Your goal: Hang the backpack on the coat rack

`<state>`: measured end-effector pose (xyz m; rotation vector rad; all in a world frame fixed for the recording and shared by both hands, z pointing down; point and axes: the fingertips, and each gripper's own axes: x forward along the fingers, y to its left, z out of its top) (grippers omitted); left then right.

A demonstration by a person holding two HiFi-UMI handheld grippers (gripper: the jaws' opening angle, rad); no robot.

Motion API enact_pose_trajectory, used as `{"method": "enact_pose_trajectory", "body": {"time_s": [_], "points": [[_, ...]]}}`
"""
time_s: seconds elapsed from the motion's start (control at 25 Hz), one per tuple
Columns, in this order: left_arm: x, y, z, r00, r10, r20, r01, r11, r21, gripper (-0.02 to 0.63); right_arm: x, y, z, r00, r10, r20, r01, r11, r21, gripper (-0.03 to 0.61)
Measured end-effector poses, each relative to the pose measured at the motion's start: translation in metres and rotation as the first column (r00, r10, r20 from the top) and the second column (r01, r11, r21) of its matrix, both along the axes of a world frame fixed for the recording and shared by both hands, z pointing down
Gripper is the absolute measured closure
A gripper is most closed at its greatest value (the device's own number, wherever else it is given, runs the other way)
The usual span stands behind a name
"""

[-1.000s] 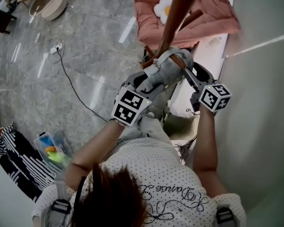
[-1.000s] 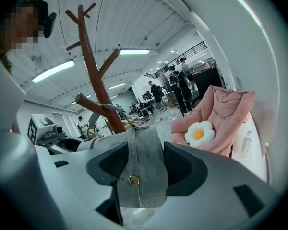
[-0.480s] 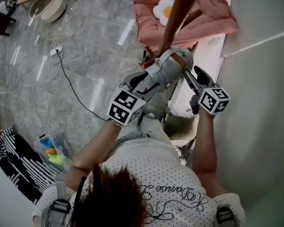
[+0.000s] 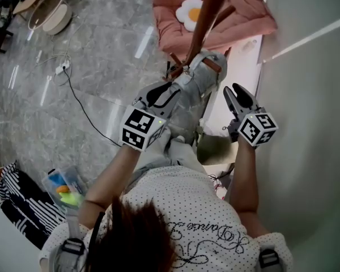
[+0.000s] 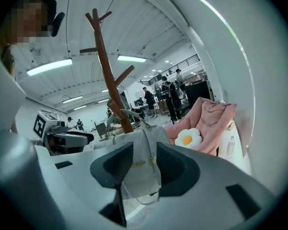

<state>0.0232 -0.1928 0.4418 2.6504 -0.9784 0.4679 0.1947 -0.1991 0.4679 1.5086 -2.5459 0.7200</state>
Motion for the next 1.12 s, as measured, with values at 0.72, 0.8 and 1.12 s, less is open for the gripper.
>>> {"method": "enact_pose_trajectory", "body": {"time_s": [0.72, 0.8, 1.12], "points": [[-0.014, -0.018, -0.076, 0.994, -0.067, -0.080, 0.083, 0.975, 0.208, 0.609, -0.010, 0.039, -0.118, 0.983, 0.160, -0.085, -0.130, 0.949, 0.286, 0.566], [-0.015, -0.019, -0.087, 0.994, -0.065, -0.090, 0.084, 0.970, 0.228, 0.609, -0.011, 0.042, -0.131, 0.982, 0.167, -0.092, -0.130, 0.939, 0.317, 0.566], [-0.018, -0.026, -0.116, 0.992, -0.056, -0.109, 0.086, 0.951, 0.297, 0.609, -0.002, 0.053, -0.166, 0.963, 0.244, -0.115, -0.179, 0.899, 0.400, 0.566]]}}
